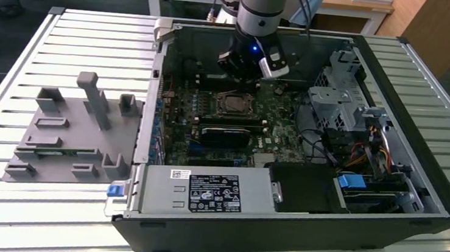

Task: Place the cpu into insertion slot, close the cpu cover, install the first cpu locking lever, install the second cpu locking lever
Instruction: 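Install the first cpu locking lever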

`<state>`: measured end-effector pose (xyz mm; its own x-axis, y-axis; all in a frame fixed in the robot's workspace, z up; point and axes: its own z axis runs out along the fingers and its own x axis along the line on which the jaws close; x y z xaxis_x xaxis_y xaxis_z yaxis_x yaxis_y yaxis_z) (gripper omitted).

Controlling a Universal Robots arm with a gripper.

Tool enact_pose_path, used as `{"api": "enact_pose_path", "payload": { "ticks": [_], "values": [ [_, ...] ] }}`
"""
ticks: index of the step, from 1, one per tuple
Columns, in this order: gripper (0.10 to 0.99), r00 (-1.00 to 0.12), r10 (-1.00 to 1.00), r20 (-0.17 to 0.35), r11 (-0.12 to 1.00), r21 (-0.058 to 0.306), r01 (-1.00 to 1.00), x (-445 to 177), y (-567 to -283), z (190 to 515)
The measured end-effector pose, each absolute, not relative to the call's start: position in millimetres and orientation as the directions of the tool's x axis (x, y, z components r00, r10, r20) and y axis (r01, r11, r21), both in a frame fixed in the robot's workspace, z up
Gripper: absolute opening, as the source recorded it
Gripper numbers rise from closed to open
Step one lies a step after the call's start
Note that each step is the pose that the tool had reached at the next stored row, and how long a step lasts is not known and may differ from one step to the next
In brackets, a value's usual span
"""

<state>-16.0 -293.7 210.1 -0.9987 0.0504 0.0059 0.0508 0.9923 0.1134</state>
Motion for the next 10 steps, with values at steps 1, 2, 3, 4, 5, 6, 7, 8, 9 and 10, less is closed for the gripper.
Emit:
{"api": "enact_pose_path", "payload": {
  "ticks": [1, 2, 3, 4, 5, 6, 7, 8, 9, 10],
  "values": [
    [0.106, -0.999, 0.05, 0.006, 0.992, 0.113, 0.051, -15.8, -293.7, 209.1],
    [0.106, -0.999, 0.05, 0.006, 0.992, 0.114, 0.051, -15.6, -293.7, 208.1],
    [0.106, -0.999, 0.051, 0.006, 0.992, 0.113, 0.051, -15.5, -293.6, 207.2],
    [0.106, -0.999, 0.05, 0.006, 0.992, 0.113, 0.051, -15.3, -293.6, 206.3],
    [0.106, -0.999, 0.05, 0.006, 0.992, 0.113, 0.051, -15.1, -293.6, 205.4],
    [0.106, -0.999, 0.05, 0.006, 0.992, 0.113, 0.051, -14.9, -293.5, 204.6],
    [0.106, -0.999, 0.05, 0.006, 0.992, 0.113, 0.051, -14.8, -293.5, 203.8],
    [0.106, -0.999, 0.051, 0.006, 0.992, 0.112, 0.051, -14.7, -293.5, 203.0],
    [0.106, -0.999, 0.051, 0.006, 0.992, 0.111, 0.051, -14.6, -293.4, 202.4],
    [0.106, -0.999, 0.05, 0.006, 0.993, 0.11, 0.051, -14.5, -293.4, 201.8]
  ]
}}
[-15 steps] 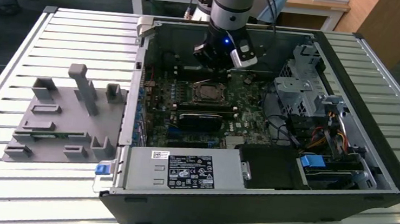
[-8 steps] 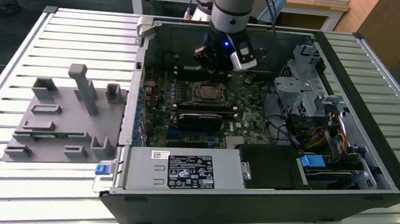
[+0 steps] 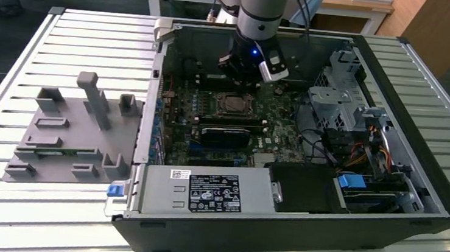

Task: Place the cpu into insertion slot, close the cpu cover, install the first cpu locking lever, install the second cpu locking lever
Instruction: 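Install the first cpu locking lever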

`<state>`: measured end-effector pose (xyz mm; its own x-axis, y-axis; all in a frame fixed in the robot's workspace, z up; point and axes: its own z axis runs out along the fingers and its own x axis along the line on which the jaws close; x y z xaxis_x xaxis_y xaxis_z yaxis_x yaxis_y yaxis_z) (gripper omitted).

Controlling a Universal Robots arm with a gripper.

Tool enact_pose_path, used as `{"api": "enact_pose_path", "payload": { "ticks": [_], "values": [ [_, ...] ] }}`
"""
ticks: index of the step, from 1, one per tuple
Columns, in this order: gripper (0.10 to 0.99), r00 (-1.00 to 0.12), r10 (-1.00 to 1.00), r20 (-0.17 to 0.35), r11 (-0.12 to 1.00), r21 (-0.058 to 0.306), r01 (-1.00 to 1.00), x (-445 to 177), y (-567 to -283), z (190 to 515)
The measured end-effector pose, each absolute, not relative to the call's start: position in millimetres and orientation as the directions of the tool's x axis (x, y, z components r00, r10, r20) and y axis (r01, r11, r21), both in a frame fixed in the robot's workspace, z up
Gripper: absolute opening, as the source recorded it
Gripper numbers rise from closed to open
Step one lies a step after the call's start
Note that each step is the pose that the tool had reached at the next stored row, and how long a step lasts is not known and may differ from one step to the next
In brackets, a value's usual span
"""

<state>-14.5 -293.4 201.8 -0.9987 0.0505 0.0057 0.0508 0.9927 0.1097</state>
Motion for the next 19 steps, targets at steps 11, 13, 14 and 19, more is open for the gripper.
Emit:
{"api": "enact_pose_path", "payload": {
  "ticks": [11, 13, 14, 19],
  "values": [
    [0.106, -0.999, 0.051, 0.004, 0.995, 0.08, 0.051, -14.5, -292.4, 196.3],
    [0.106, -0.999, 0.051, 0.004, 0.996, 0.079, 0.051, -14.3, -292.2, 195.5],
    [0.106, -0.999, 0.051, 0.004, 0.996, 0.079, 0.051, -14.3, -292.1, 195.3],
    [0.106, -0.999, 0.051, 0.004, 0.995, 0.08, 0.051, -14.1, -291.9, 196.2]
  ]
}}
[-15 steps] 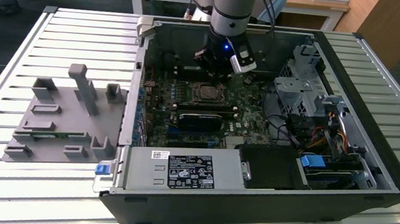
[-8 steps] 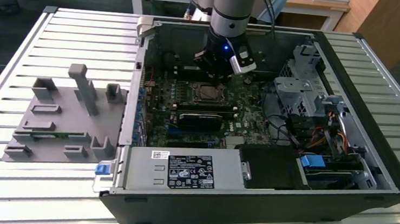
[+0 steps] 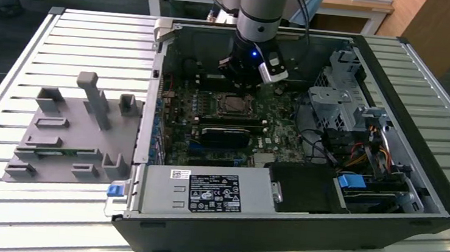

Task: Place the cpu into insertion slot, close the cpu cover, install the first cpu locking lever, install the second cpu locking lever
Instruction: 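Install the first cpu locking lever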

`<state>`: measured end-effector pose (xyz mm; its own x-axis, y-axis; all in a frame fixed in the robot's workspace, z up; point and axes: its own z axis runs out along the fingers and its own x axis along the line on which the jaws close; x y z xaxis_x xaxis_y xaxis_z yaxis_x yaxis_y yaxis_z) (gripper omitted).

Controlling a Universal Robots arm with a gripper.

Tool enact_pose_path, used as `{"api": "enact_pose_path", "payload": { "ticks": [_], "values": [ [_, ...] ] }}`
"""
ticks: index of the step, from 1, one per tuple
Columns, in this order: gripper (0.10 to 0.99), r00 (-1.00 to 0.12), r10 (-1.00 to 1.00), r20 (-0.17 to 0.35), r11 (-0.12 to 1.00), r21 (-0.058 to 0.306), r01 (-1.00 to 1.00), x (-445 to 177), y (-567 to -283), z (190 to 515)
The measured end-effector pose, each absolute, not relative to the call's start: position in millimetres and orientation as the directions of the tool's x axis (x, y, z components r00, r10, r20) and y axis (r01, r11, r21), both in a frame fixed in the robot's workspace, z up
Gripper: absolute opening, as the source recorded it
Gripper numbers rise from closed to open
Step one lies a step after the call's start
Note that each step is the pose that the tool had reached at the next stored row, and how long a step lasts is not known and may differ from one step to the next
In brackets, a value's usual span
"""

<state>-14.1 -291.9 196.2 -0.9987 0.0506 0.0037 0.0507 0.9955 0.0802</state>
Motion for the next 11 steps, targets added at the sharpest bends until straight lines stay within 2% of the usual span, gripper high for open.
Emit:
{"api": "enact_pose_path", "payload": {
  "ticks": [11],
  "values": [
    [0.106, -0.999, 0.051, 0.004, 0.996, 0.079, 0.051, -14.2, -293.0, 212.1]
  ]
}}
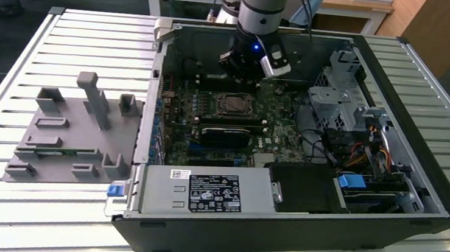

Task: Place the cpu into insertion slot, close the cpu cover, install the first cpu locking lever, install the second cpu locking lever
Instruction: 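Install the first cpu locking lever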

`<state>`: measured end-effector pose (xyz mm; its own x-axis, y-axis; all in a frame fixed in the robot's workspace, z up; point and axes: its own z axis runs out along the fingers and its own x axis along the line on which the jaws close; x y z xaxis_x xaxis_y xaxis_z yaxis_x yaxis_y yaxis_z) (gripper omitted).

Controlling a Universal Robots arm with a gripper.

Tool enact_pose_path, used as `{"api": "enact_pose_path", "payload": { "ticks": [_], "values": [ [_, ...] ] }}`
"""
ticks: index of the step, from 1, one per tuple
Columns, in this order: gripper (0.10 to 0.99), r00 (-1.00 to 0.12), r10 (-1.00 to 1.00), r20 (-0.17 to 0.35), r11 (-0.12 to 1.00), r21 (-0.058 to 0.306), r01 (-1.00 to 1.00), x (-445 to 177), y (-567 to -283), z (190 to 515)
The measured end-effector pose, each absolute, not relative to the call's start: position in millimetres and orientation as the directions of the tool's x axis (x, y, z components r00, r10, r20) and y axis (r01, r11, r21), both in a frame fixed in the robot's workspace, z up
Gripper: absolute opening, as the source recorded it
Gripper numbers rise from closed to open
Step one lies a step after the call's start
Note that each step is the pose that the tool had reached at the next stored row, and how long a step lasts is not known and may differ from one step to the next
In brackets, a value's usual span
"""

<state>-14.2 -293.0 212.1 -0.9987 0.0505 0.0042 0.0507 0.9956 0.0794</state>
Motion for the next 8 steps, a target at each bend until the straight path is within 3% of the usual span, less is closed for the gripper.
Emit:
{"api": "enact_pose_path", "payload": {
  "ticks": [8],
  "values": [
    [0.106, -0.999, 0.051, 0.004, 0.996, 0.079, 0.051, -13.4, -296.4, 212.0]
  ]
}}
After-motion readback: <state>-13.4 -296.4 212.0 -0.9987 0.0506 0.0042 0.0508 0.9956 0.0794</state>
